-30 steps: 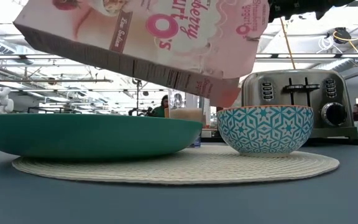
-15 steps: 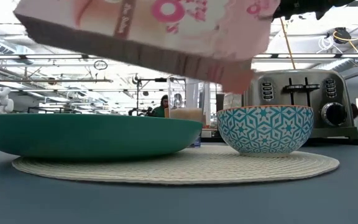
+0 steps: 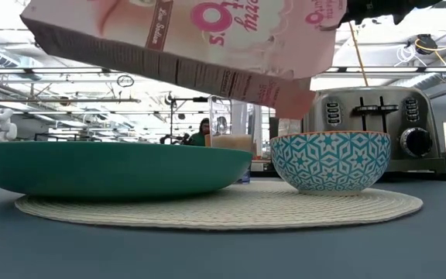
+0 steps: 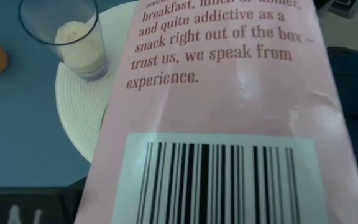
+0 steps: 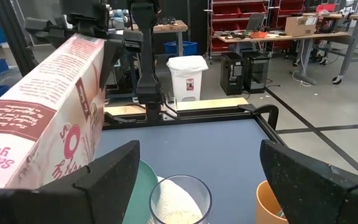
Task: Arrange a breakfast setting
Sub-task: Pour the cereals from the cereal box into the orange bowl
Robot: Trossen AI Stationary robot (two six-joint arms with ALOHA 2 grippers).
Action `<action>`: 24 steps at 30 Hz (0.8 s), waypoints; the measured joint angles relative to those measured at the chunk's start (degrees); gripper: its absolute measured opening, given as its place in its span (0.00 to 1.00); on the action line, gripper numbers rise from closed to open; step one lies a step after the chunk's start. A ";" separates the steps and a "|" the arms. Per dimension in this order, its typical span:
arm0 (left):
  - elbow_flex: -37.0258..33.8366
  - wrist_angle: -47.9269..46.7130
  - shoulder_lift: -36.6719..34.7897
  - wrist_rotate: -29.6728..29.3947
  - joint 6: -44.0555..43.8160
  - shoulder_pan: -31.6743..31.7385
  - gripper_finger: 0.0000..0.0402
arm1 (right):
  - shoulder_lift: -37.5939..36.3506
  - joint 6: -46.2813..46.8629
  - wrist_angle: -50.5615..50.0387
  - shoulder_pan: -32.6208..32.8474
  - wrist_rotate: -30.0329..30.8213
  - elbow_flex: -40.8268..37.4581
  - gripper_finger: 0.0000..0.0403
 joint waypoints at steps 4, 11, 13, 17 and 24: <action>0.00 -1.50 1.11 0.09 0.02 0.02 0.58 | 0.00 0.00 0.00 -0.01 0.00 0.01 0.81; 0.00 -1.65 1.22 -0.48 -0.06 0.02 0.58 | 0.00 0.00 0.00 -0.02 0.00 0.01 0.81; 0.00 -1.88 1.28 -0.15 -0.16 0.04 0.58 | 0.00 -0.01 0.00 0.00 0.00 0.02 0.81; 0.00 -0.80 1.26 -0.44 0.56 0.02 0.58 | 0.00 -0.26 0.00 -0.01 0.00 0.00 0.81; 0.07 -1.35 1.28 -1.14 1.09 0.02 0.58 | 0.00 -0.39 0.00 -0.02 0.00 0.00 0.81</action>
